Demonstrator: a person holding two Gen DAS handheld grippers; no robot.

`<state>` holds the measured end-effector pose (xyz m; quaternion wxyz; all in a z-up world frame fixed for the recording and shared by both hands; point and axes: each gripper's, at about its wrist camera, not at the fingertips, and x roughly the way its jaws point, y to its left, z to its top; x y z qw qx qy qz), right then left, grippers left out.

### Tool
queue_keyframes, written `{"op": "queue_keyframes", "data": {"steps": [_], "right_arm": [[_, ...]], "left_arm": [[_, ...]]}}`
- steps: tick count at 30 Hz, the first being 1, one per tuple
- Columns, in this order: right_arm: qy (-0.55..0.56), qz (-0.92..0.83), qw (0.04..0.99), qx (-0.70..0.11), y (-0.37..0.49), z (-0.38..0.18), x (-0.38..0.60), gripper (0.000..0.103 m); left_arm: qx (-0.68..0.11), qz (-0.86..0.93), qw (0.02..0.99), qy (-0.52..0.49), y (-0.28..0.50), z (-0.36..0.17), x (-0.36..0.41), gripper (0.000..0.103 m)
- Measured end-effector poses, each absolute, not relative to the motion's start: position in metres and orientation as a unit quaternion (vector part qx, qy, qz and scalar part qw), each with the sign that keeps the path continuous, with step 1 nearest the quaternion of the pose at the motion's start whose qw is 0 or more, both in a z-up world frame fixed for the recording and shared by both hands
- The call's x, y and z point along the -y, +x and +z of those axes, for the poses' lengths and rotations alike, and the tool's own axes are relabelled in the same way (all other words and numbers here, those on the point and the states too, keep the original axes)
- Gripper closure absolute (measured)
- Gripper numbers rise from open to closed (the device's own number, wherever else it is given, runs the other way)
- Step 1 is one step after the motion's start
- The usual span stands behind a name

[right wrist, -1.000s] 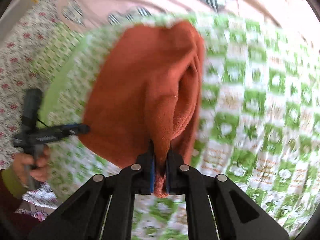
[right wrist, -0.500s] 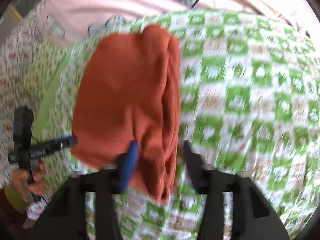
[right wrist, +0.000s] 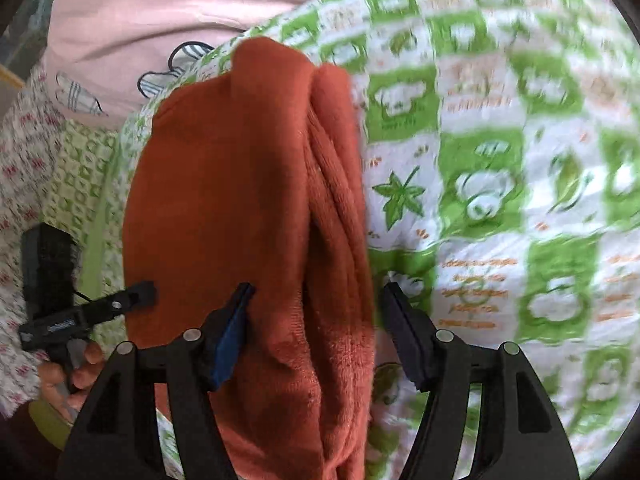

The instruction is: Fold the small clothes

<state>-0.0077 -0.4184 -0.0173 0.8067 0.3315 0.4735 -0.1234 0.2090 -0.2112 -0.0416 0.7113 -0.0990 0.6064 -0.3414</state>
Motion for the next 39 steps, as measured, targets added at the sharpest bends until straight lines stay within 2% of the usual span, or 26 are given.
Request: {"op": "queue_keyframes", "data": {"steps": [1, 3, 5, 10, 15, 25, 29, 32, 36, 39], "right_arm": [[0.35, -0.111, 0.803, -0.47, -0.008, -0.021, 0.418, 0.061], [0.353, -0.111, 0.804, -0.465, -0.009, -0.019, 0.417, 0.067], [0.355, -0.113, 0.807, -0.457, -0.013, -0.012, 0.413, 0.072], [0.348, -0.099, 0.826, -0.433, -0.016, 0.017, 0.392, 0.076], [0.333, -0.049, 0.84, -0.427, 0.005, 0.036, 0.349, 0.077], [0.296, 0.049, 0.837, -0.457, 0.093, 0.009, 0.242, 0.08], [0.28, 0.043, 0.828, -0.484, 0.107, -0.014, 0.228, 0.08], [0.286, 0.036, 0.821, -0.493, 0.107, -0.023, 0.232, 0.08], [0.281, 0.023, 0.818, -0.501, 0.101, -0.015, 0.236, 0.075], [0.261, -0.001, 0.835, -0.484, 0.106, 0.005, 0.236, 0.075]], "left_arm": [[-0.606, -0.341, 0.712, -0.099, 0.209, -0.041, 0.213, 0.057], [-0.593, -0.349, 0.72, -0.092, 0.204, -0.035, 0.214, 0.069], [-0.581, -0.357, 0.726, -0.088, 0.198, -0.024, 0.214, 0.074], [-0.547, -0.373, 0.743, -0.093, 0.178, 0.009, 0.191, 0.077], [-0.526, -0.353, 0.766, -0.112, 0.165, 0.034, 0.127, 0.077], [-0.523, -0.276, 0.798, -0.117, 0.173, 0.037, 0.0, 0.077], [-0.552, -0.251, 0.784, -0.129, 0.18, -0.002, -0.02, 0.074], [-0.575, -0.242, 0.767, -0.15, 0.188, -0.025, -0.029, 0.061], [-0.567, -0.243, 0.77, -0.162, 0.199, -0.02, -0.041, 0.049], [-0.562, -0.245, 0.772, -0.167, 0.217, -0.017, -0.043, 0.047]]}}
